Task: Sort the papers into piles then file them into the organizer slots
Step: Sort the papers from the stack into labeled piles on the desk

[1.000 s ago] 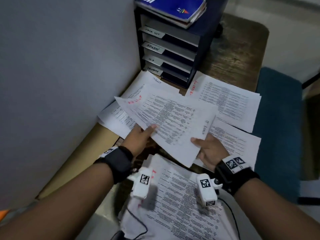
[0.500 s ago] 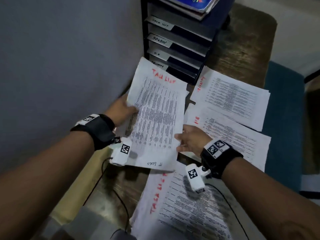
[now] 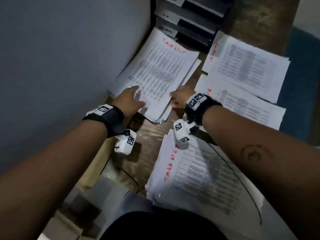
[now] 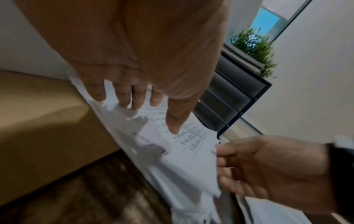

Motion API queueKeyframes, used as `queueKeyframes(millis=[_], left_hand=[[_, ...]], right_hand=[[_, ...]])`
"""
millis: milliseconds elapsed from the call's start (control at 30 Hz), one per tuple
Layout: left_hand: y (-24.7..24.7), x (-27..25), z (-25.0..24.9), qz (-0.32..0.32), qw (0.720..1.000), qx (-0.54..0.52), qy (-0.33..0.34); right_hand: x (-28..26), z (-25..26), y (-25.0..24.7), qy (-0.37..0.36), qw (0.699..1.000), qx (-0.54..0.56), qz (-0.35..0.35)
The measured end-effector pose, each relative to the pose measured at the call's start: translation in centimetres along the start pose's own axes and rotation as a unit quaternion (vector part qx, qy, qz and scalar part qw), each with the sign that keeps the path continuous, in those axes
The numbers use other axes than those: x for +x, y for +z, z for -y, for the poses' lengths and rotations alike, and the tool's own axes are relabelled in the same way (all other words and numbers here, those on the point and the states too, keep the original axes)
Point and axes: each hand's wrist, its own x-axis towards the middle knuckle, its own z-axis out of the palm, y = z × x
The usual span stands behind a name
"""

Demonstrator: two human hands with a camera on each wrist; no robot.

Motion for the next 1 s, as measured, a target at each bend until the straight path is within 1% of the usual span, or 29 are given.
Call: queueKeyframes(millis=[67, 100, 133, 167, 200, 233, 267, 333, 400, 433, 500, 533, 633, 700, 767, 800, 900, 967, 1000], left_hand=[[0.4, -0.2, 0.7, -0.009, 1.0, 0.014, -0.011], [0.5, -0.6, 0.9, -0.028, 0.999, 0.026, -0.003], [0.6, -1.2, 0.9, -0.049, 0.998, 0.037, 0.013], [0.7, -2.1, 0.6, -0.064, 0.996, 0.045, 0.03], [0.8, -3.3, -0.1, -0.057, 0.996, 0.057, 0.04], [1.2, -4.6, -0.9, -0.021, 0.995, 0.082, 0.044], [1.8, -6.0, -1.7, 0.034, 0.992, 0.117, 0.043], [3.5, -8.9, -3.0, 0.155, 0.971, 0.182, 0.034], [5.5, -11.5, -3.6, 0.256, 0.947, 0.194, 0.006], [6.6, -12.5, -3.6, 0.289, 0.937, 0.195, -0.01], [8.4, -14.3, -3.5, 0.314, 0.923, 0.22, -0.018], [9.1, -14.9, -3.3, 0.312, 0.923, 0.223, -0.019], [10.3, -15.8, -2.4, 0.279, 0.951, 0.136, -0.02], [10.6, -15.9, -1.5, 0.254, 0.962, 0.097, -0.037], [10.9, -16.0, -0.9, 0.239, 0.965, 0.082, -0.068], [10.9, -15.9, -0.6, 0.233, 0.967, 0.057, -0.083], [10.4, -16.3, -0.8, 0.198, 0.97, -0.076, -0.122], [9.6, -16.2, -1.0, 0.171, 0.972, -0.101, -0.128], [9.3, -16.3, -1.0, 0.177, 0.972, -0.091, -0.127]], right_hand=[[-0.6, -0.5, -1.5, -0.035, 0.996, -0.078, -0.004], [-1.3, -0.8, -2.4, -0.049, 0.993, -0.107, 0.003], [-2.0, -1.3, -3.3, -0.055, 0.994, -0.099, 0.007], [-3.2, -1.9, -4.4, -0.048, 0.997, -0.055, 0.008], [-4.2, -2.9, -5.5, -0.036, 0.999, -0.009, -0.008], [-5.6, -3.8, -6.7, -0.026, 0.999, 0.002, -0.024], [-6.8, -4.8, -7.7, -0.031, 0.999, -0.011, -0.036], [-9.0, -7.1, -9.4, -0.047, 0.995, -0.075, -0.047], [-10.6, -9.0, -10.9, -0.055, 0.992, -0.093, -0.058], [-11.1, -9.8, -11.5, -0.052, 0.992, -0.094, -0.066], [-12.2, -11.2, -12.4, -0.051, 0.991, -0.091, -0.081], [-12.7, -11.8, -12.8, -0.055, 0.991, -0.089, -0.084], [-14.1, -13.4, -13.5, -0.06, 0.989, -0.108, -0.084], [-14.6, -14.2, -14.0, -0.07, 0.986, -0.126, -0.079], [-15.0, -15.0, -14.3, -0.081, 0.985, -0.134, -0.076], [-15.0, -15.1, -14.2, -0.086, 0.984, -0.138, -0.077], [-15.3, -15.4, -14.3, -0.098, 0.978, -0.166, -0.081], [-15.3, -15.4, -14.3, -0.106, 0.973, -0.194, -0.068], [-15.3, -15.4, -14.2, -0.109, 0.968, -0.217, -0.056]])
